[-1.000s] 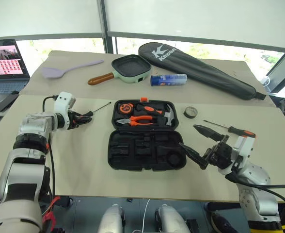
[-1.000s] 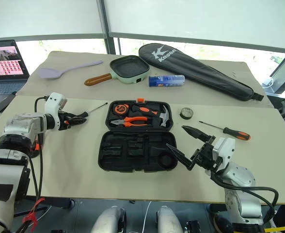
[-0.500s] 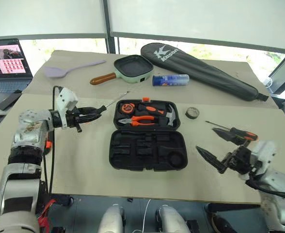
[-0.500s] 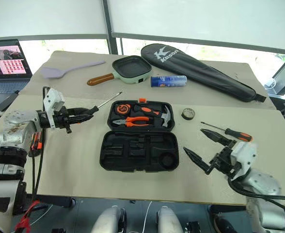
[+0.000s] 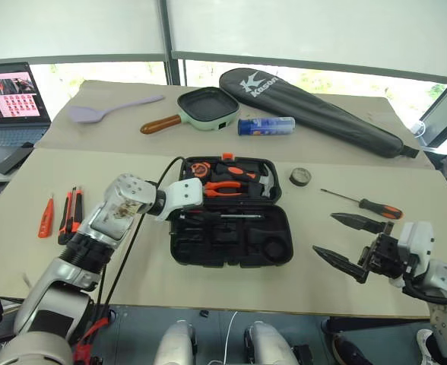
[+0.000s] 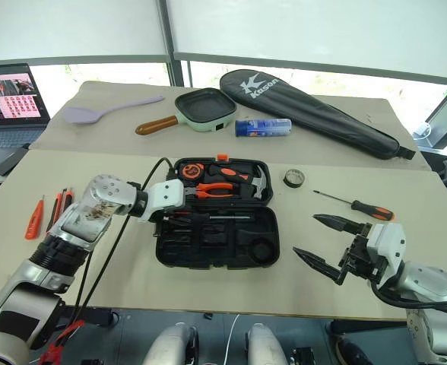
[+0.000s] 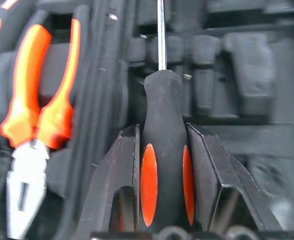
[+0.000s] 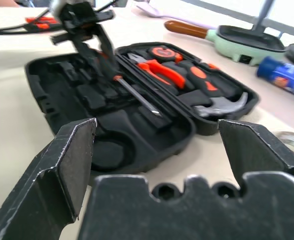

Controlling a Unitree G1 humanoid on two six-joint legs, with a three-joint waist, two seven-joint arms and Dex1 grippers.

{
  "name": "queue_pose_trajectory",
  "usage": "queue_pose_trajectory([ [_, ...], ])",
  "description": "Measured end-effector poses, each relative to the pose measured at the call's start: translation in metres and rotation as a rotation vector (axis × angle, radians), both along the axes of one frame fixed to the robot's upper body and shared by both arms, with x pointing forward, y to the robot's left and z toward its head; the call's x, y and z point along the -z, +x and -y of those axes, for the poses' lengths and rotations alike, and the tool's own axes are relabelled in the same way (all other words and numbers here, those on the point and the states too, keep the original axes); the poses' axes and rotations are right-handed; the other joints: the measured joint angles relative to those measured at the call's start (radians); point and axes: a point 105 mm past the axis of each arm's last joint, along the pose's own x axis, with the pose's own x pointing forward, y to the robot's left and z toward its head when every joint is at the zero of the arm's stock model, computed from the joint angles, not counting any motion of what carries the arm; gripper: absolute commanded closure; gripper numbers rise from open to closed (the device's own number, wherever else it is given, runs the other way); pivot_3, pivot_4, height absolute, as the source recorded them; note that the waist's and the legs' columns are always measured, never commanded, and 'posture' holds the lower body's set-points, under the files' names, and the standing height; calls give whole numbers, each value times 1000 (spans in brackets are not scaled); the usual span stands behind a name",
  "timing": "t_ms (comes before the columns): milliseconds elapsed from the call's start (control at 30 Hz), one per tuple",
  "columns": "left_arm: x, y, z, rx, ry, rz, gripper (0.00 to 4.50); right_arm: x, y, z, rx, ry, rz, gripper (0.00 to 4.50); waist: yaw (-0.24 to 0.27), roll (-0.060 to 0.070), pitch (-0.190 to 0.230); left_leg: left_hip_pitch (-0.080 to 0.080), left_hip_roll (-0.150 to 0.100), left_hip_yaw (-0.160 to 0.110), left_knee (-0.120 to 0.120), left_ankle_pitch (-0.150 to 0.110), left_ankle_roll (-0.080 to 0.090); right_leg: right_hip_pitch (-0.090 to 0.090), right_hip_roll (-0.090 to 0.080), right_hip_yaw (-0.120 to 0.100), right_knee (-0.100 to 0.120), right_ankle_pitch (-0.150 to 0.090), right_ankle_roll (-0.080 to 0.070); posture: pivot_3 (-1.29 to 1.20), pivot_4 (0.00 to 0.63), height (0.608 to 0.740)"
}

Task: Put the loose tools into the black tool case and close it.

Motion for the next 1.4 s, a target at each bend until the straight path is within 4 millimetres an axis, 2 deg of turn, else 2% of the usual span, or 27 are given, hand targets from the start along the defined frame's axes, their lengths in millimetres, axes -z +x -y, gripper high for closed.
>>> queue_pose_trajectory([
  [333, 4, 2, -7, -14, 56, 9, 3566, -5, -1, -7, -11, 8, -5, 0, 2, 0, 0, 0, 0, 0, 0, 0, 0, 0, 0, 0, 0, 0, 0, 0, 150, 740],
  [400, 6, 2, -7, -13, 54, 7, 2555, -7, -2, -9, -22, 24, -11, 0, 2, 0, 0, 0, 0, 0, 0, 0, 0, 0, 0, 0, 0, 0, 0, 0, 150, 740],
  [533, 4, 0, 7, 21, -20, 4, 1244, -8, -3, -10, -28, 35, -22, 0, 13, 1, 0, -1, 0, -1, 3, 0, 0, 1, 0, -1, 0, 0, 1, 0, 150, 740],
  [567, 3, -1, 12, 31, -59, -3, 781, -8, -4, -10, -29, 35, -25, 0, 15, 1, 0, -2, 0, -1, 5, 0, 1, 1, 0, -1, 1, 0, 1, 0, 150, 740],
  [733, -25, 3, 15, 30, -242, 34, 781, -6, -5, -11, -31, 40, -50, 0, 13, 1, 0, -2, 0, -1, 6, -1, 2, 1, 0, -1, 1, 1, 1, 0, 150, 740],
  [767, -31, 5, 14, 19, -290, 37, 1341, -5, -5, -12, -32, 43, -56, 0, 13, 1, 0, -2, 0, -2, 6, -1, 2, 1, 0, -1, 1, 1, 1, 0, 150, 740],
  [800, -34, 6, 14, 5, -329, 33, 1507, -5, -5, -12, -32, 47, -61, 0, 13, 1, 0, -2, 0, -2, 6, -1, 2, 1, 0, -1, 1, 1, 1, 0, 150, 740],
  [867, -35, 9, 15, -26, -398, 7, 2319, -6, -5, -12, -33, 55, -65, 0, 13, 1, 0, -2, 0, -2, 7, -1, 2, 1, 0, -1, 1, 1, 1, 0, 150, 740],
  [1067, -8, 11, 12, -116, -449, -93, 4457, -7, -4, -13, -20, 73, -58, 0, 12, 1, 0, -2, 0, -2, 7, -1, 2, 1, 0, -1, 1, 1, 1, 0, 150, 740],
  [1167, 13, 5, 16, -127, -417, -135, 4457, -7, -3, -12, -13, 78, -57, 0, 13, 1, 0, -2, 0, -2, 7, -1, 2, 1, 0, -1, 1, 1, 1, 0, 150, 740],
  [1400, 19, 7, 20, -144, -378, -108, 4457, -6, -3, -12, 2, 93, -56, 0, 15, 2, -1, -1, 0, -2, 7, -1, 2, 3, 0, -1, 1, 1, 2, 0, 150, 740],
])
